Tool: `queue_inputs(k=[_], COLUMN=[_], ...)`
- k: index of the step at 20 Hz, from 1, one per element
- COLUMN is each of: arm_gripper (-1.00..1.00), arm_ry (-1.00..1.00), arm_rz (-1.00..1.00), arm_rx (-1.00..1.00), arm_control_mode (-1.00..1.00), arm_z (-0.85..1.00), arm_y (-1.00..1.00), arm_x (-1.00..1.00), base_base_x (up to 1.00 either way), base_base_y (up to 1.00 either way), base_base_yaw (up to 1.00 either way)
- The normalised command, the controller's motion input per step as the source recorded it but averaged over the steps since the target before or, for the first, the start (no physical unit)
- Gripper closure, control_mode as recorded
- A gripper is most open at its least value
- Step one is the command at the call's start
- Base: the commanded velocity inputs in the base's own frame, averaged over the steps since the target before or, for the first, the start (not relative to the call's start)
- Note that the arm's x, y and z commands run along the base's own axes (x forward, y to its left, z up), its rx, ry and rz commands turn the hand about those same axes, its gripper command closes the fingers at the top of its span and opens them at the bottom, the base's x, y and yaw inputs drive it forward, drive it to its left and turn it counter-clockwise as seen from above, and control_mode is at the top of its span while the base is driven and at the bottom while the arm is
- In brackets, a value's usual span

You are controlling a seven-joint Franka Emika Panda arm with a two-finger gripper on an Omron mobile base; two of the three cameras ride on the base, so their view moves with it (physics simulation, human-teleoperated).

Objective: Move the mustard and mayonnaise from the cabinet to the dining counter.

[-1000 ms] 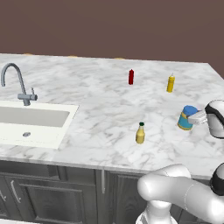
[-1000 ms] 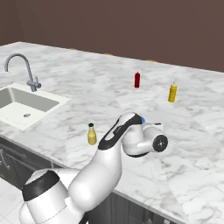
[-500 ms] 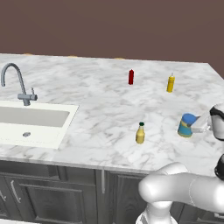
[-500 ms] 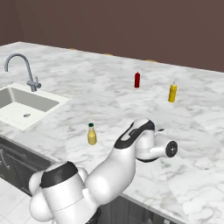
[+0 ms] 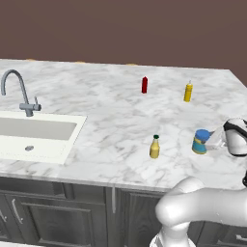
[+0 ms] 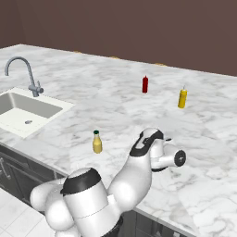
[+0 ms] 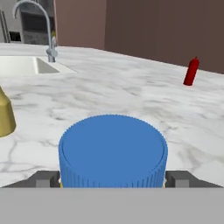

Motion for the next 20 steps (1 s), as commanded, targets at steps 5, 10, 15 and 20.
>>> queue_inputs(k=[5, 10, 15, 20], arm_gripper=[1.0, 1.0, 1.0, -1.0], arm_ry=[0.0, 0.0, 0.0, -0.03], arm_rz=[0.03, 0.03, 0.03, 0.02], arm_rx=[-0.04, -0.03, -0.03, -0.05], arm_control_mode=[-1.0, -1.0, -1.0, -1.0], arm_z=[-0.37, -0.41, -0.46, -0.41], arm_y=[0.0, 0.0, 0.0, 0.0], arm_x=[0.25, 0.12, -0.03, -0.25], base_base_x=[0.0, 0.0, 0.0, 0.0], base_base_y=[0.0, 0.0, 0.0, 0.0], base_base_yaw=[0.0, 0.0, 0.0, 0.0])
